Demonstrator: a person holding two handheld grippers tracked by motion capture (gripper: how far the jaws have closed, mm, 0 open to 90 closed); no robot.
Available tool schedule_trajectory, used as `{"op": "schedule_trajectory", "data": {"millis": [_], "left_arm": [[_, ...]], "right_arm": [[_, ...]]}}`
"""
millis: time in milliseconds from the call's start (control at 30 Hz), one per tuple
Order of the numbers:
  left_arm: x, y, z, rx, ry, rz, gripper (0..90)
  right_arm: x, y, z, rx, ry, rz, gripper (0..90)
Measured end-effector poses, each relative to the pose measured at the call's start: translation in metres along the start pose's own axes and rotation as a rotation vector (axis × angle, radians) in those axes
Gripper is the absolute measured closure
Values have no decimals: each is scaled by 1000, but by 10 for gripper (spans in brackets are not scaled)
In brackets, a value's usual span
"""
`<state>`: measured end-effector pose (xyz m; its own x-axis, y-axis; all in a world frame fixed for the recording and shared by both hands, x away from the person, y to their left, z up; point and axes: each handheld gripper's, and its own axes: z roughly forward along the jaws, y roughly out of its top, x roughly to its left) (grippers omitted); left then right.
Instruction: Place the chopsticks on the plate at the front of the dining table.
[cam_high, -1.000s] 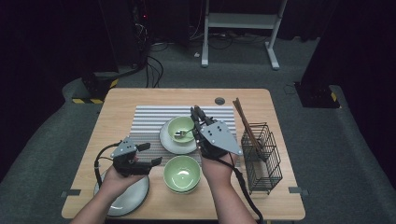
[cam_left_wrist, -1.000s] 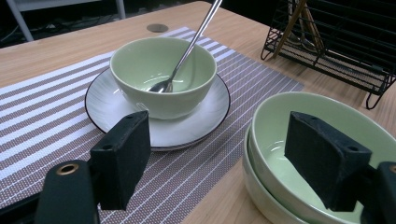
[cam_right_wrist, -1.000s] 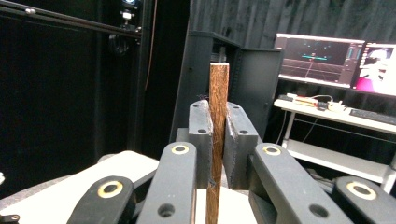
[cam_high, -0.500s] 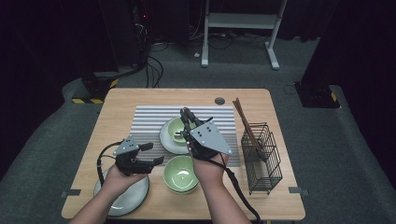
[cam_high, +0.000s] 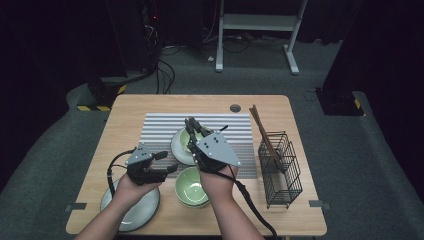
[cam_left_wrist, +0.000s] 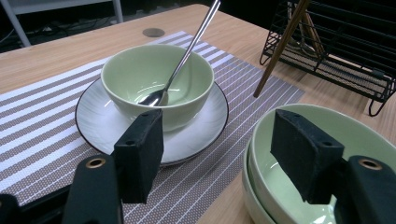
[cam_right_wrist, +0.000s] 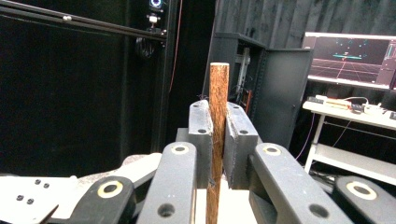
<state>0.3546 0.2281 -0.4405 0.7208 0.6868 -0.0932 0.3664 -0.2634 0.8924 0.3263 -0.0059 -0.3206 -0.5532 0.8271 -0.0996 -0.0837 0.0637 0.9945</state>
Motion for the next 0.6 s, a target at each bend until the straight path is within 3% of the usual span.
{"op": "schedule_trajectory", "data": {"millis": [433,600], "left_arm": [[-5,5,10,-29,-1,5,405],[-8,7,14,-43,-11,19,426]], "right_arm": [[9,0,1,-5,36,36,829],[14,0,2,-3,46,27,830]]}}
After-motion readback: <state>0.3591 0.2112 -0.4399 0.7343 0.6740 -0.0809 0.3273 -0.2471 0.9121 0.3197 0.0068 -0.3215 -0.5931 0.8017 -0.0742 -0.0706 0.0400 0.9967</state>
